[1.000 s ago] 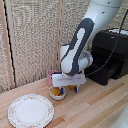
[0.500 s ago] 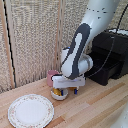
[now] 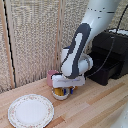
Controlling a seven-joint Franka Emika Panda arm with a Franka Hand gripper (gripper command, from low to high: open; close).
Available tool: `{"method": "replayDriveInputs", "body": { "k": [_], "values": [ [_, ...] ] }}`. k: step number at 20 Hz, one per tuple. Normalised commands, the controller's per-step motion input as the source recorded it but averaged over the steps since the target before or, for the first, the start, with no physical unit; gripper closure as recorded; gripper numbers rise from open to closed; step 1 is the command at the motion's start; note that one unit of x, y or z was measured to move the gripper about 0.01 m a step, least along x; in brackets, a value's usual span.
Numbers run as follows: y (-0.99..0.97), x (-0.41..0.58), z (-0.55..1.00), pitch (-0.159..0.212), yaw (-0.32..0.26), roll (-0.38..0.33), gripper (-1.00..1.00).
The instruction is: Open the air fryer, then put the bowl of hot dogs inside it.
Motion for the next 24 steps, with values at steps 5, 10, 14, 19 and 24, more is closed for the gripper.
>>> {"method": "replayDriveInputs", "body": {
  "k": [5,10,14,19,24],
  "values": [
    [0.00,-0.022,-0.02,0.000,0.002,0.092,1.00],
    [0.10,-0.008,0.34,-0.038,-0.023,0.199,1.00],
    [0.12,-0.016,0.52,-0.065,-0.031,0.205,1.00],
    [0.10,0.011,0.57,-0.070,-0.026,0.181,1.00],
    [0.02,0.237,0.66,-0.082,-0.049,0.134,1.00]
  ]
}}
